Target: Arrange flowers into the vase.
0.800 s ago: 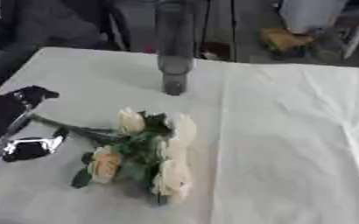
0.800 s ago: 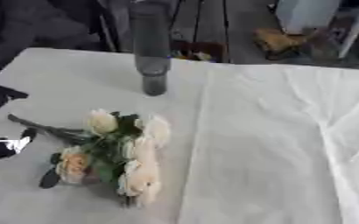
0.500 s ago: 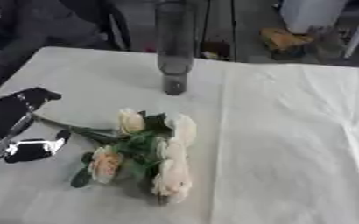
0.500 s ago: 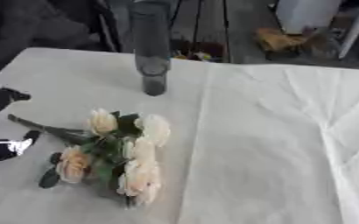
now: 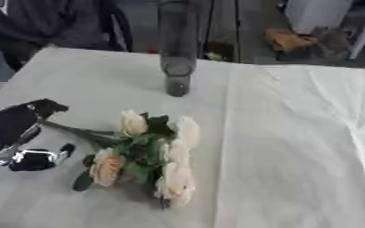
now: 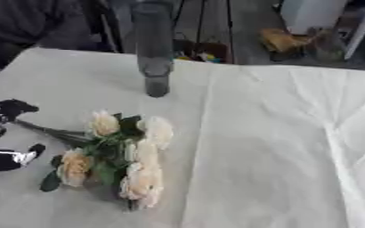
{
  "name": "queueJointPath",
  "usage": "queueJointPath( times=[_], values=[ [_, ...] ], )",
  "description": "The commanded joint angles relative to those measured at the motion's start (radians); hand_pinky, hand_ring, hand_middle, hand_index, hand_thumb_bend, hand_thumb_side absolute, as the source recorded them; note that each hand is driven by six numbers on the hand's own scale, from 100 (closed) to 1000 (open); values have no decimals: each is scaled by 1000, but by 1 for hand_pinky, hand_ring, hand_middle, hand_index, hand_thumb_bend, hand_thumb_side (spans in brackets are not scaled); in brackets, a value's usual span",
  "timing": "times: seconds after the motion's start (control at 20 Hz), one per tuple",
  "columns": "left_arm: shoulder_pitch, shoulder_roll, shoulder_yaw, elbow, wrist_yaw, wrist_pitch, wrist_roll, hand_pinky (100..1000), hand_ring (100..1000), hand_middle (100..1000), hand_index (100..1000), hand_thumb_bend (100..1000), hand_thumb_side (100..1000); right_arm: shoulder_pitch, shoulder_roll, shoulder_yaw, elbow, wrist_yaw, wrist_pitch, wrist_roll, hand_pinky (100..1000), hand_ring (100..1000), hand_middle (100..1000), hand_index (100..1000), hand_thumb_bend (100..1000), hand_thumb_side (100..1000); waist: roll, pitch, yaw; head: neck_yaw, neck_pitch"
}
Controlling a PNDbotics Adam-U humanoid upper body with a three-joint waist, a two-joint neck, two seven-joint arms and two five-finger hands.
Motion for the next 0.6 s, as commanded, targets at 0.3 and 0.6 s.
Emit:
queueJointPath(
  times=[0.3, 0.6],
  values=[
    [-56, 30, -24, 62, -23, 6, -30, 772, 816, 807, 902, 410, 346, -10, -13, -8, -3, -5, -1, 5, 803, 765, 694, 851, 100, 842, 0, -8, -2, 6, -8],
    [-101, 25, -46, 99, -46, -3, -38, 784, 820, 809, 904, 410, 341, -10, -12, -8, -2, -5, -1, 7, 803, 765, 694, 852, 100, 842, 1, -8, -3, 8, -8]
  ],
)
